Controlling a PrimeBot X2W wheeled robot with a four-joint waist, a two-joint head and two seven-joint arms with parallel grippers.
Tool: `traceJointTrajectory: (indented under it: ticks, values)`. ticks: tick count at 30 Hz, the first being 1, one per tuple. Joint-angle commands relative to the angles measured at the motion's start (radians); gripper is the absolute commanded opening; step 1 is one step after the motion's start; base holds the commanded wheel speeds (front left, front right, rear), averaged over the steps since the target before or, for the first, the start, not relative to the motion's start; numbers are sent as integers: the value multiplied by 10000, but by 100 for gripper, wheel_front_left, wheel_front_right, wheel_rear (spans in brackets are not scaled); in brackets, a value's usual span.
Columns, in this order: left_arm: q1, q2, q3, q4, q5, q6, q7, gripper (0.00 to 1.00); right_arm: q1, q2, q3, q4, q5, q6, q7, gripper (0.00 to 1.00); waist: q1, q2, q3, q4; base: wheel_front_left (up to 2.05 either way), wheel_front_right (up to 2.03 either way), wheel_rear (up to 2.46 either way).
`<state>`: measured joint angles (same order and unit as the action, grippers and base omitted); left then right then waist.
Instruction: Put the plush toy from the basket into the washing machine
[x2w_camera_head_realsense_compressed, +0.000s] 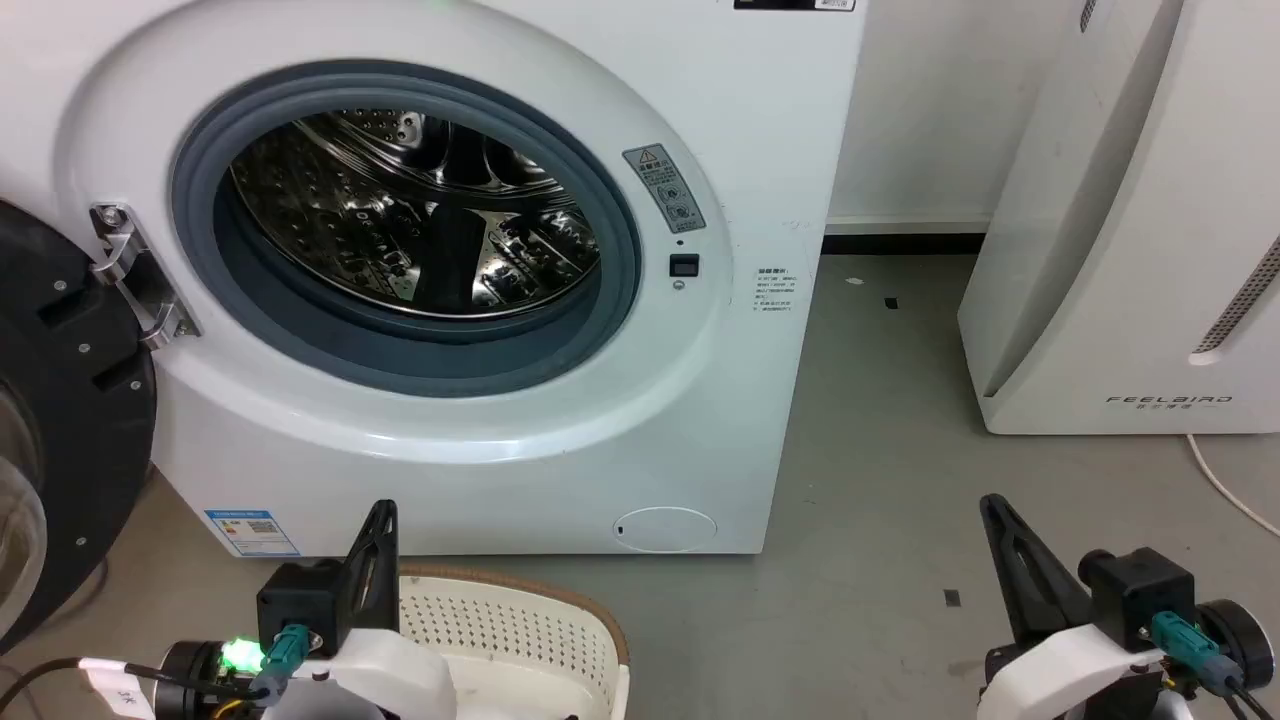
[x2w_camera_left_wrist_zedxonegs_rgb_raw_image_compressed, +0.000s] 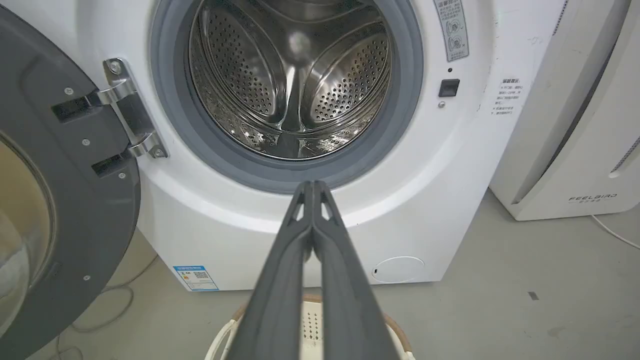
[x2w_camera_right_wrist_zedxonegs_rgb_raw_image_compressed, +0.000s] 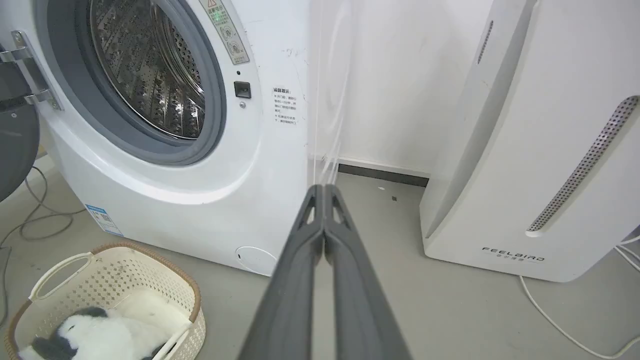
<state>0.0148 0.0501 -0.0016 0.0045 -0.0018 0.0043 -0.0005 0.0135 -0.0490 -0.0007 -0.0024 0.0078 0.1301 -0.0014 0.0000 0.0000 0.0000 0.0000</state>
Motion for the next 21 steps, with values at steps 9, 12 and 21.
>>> traceJointTrajectory:
  ticks: [9,12,21]
  values:
    - [-148,1,16,-45,18,-43,5,0,-135,-12,7,24,-78,6,14,0,0,0,0,0,0,0,0]
    - [-148,1,16,-45,18,-43,5,0,-135,-12,7,24,-78,6,14,0,0,0,0,0,0,0,0]
    - [-148,1,16,-45,18,-43,5,0,-135,-12,7,24,-78,6,14,0,0,0,0,0,0,0,0]
